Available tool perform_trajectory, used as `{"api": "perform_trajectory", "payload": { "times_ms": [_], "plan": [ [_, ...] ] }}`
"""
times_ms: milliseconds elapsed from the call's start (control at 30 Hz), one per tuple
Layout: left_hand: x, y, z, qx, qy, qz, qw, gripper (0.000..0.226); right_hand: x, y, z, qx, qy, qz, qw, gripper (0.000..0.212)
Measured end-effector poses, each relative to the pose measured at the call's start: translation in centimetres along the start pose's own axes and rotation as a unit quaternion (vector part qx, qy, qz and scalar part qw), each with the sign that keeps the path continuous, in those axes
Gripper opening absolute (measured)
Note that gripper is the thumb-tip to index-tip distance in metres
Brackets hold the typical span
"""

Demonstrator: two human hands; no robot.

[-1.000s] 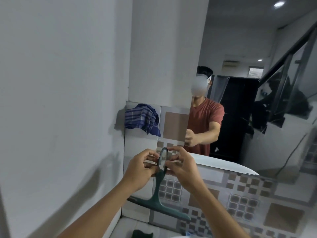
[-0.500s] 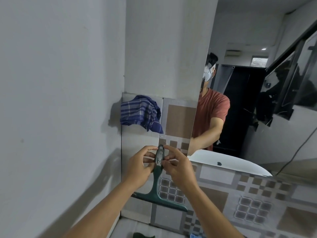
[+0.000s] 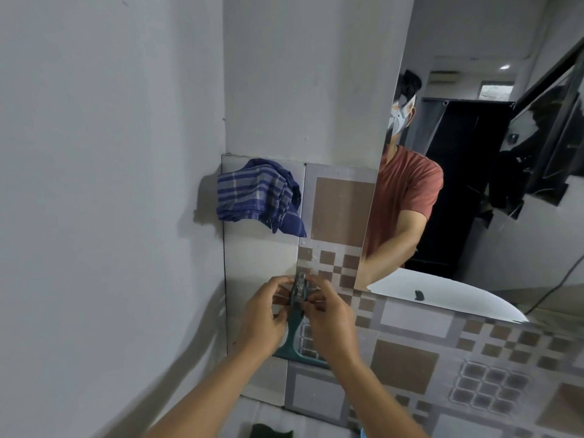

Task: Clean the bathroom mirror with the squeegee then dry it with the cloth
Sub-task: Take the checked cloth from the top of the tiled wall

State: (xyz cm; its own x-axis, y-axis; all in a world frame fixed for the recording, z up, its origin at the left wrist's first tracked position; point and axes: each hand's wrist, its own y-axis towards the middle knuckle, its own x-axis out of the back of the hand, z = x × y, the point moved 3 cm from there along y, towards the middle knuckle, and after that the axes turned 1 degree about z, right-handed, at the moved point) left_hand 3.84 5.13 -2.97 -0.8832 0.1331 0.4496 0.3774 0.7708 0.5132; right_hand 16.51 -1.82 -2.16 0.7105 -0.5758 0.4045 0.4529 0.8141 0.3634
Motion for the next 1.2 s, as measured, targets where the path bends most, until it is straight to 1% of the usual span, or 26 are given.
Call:
{"api": "perform_trajectory", "payload": {
  "times_ms": [133, 233, 367, 467, 533, 600, 700, 800, 867, 933, 1000, 1133, 1200],
  "plan": [
    [-0.6, -0.6, 0.1, -0.004, 0.018, -0.006, 1.000, 0.060, -0.1, -0.6, -0.4, 0.011, -0.041, -0.006, 0.999, 0.057],
    [-0.5, -0.6, -0.3, 0.003, 0.022, -0.004, 1.000, 0.056, 0.4, -0.8, 0.1, 0.001, -0.048, 0.020, 0.999, 0.057],
    [-0.3, -1.0, -0.3, 0.019, 0.016, 0.022, 0.999, 0.055, 1.5, -1.6, 1.4, 0.006, -0.071, 0.047, 0.996, 0.059],
    [1.2, -1.5, -1.0, 0.024, 0.032, 0.010, 0.999, 0.045, 2.7, -2.3, 2.8, 0.009, -0.092, 0.045, 0.995, 0.053],
    [3.0, -1.7, -2.4, -0.006, 0.047, -0.013, 0.999, 0.031, 3.4, -2.4, 4.2, 0.023, -0.109, 0.039, 0.993, 0.044],
    [5.1, -1.8, -4.7, -0.052, 0.052, -0.048, 0.996, 0.019, 4.1, -2.2, 6.3, 0.057, -0.123, 0.028, 0.990, 0.035],
    [8.2, -1.3, -8.6, -0.130, 0.083, -0.117, 0.981, 0.008, 5.1, -1.7, 10.3, 0.116, -0.126, -0.008, 0.985, 0.030],
    [10.9, 0.4, -11.9, -0.200, 0.140, -0.194, 0.950, 0.009, 5.9, -0.3, 14.3, 0.180, -0.140, -0.040, 0.973, 0.033],
    [12.5, 2.3, -13.5, -0.220, 0.185, -0.223, 0.932, 0.012, 6.0, 1.3, 16.5, 0.200, -0.167, -0.039, 0.965, 0.036],
    [13.8, 4.6, -14.5, -0.204, 0.222, -0.215, 0.929, 0.016, 6.0, 2.8, 18.2, 0.204, -0.187, -0.032, 0.961, 0.037],
    [14.6, 6.7, -15.0, -0.179, 0.240, -0.193, 0.934, 0.022, 5.8, 4.1, 19.7, 0.214, -0.200, -0.023, 0.956, 0.035],
    [15.0, 9.9, -15.0, -0.088, 0.245, -0.118, 0.958, 0.034, 5.1, 6.1, 20.9, 0.209, -0.196, -0.002, 0.958, 0.036],
    [14.8, 10.5, -14.9, -0.070, 0.255, -0.085, 0.961, 0.036, 4.8, 6.9, 20.9, 0.193, -0.191, 0.001, 0.962, 0.039]
  ]
}}
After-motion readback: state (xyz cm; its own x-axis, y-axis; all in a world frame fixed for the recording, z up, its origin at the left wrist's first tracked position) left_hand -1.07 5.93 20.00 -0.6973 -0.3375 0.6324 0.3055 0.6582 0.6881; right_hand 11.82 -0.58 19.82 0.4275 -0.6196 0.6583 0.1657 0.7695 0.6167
